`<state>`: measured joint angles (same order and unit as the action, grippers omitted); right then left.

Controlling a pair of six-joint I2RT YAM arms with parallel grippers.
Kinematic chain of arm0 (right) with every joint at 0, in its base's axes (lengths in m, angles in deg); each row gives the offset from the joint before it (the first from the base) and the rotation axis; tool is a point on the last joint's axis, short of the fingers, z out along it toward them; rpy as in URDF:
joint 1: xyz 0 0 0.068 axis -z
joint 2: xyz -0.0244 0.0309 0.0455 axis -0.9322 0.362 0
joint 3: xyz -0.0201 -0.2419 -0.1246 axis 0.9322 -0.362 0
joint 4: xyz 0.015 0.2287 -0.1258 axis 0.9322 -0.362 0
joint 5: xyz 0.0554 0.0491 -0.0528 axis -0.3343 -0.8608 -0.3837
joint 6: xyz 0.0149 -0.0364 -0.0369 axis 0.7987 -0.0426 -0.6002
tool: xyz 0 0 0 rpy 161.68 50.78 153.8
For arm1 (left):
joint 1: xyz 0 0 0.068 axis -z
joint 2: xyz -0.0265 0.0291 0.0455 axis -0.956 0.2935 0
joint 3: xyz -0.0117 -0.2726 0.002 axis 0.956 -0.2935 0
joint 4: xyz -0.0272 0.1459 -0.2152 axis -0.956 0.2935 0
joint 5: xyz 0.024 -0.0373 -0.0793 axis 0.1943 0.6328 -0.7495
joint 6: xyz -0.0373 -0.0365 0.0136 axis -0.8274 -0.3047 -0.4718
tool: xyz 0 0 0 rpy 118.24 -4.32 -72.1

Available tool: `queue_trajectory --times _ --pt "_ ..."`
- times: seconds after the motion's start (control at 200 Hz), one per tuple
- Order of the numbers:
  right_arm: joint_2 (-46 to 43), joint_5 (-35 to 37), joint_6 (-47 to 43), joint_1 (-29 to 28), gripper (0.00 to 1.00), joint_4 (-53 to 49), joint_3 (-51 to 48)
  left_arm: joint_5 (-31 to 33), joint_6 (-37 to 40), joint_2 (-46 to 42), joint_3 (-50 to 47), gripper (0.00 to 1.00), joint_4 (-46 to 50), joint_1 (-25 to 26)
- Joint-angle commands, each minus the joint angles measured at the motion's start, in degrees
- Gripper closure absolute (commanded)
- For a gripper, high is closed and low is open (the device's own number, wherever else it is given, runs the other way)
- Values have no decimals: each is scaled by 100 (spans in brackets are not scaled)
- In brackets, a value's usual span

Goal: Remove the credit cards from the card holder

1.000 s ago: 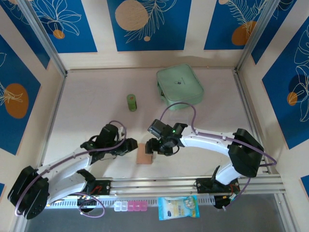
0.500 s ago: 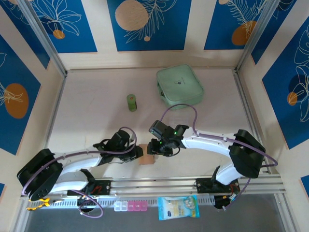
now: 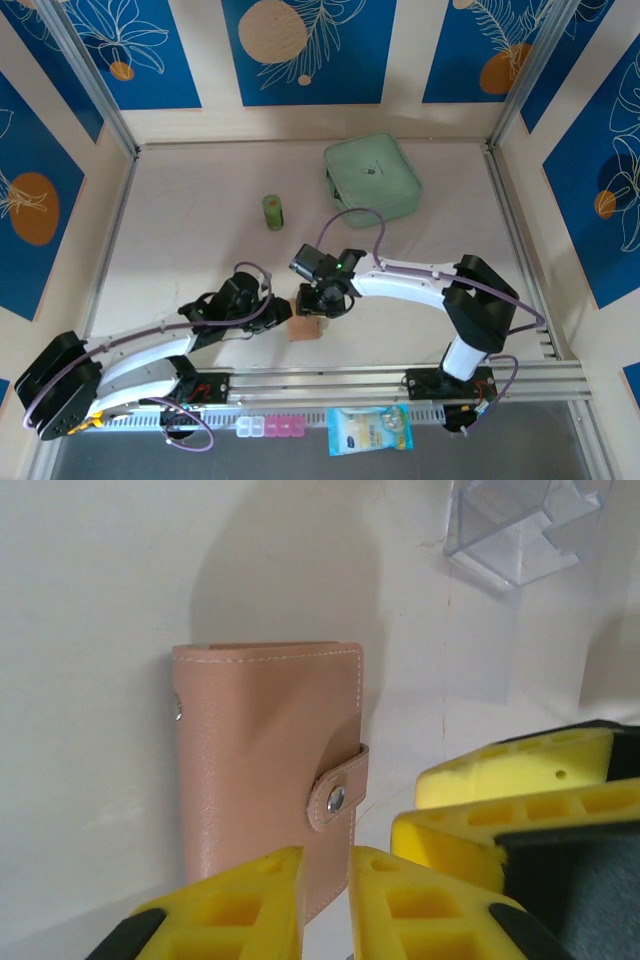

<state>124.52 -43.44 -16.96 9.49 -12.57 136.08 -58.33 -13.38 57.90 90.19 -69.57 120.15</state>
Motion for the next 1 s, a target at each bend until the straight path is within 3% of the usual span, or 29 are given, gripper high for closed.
queue_trajectory --times 0.0,0.16,0.705,0.995 --pt "264 245 -121 -72 58 -568 347 221 -181 -179 -146 83 320 15" --pt "638 360 -172 -159 58 -817 707 262 -225 -277 -210 90 418 -37" --pt "1491 464 -308 -340 59 -1202 1276 166 -239 -217 -256 97 303 -118" --pt "1450 488 -312 -376 68 -1074 1101 -16 -256 119 -196 100 -89 -125"
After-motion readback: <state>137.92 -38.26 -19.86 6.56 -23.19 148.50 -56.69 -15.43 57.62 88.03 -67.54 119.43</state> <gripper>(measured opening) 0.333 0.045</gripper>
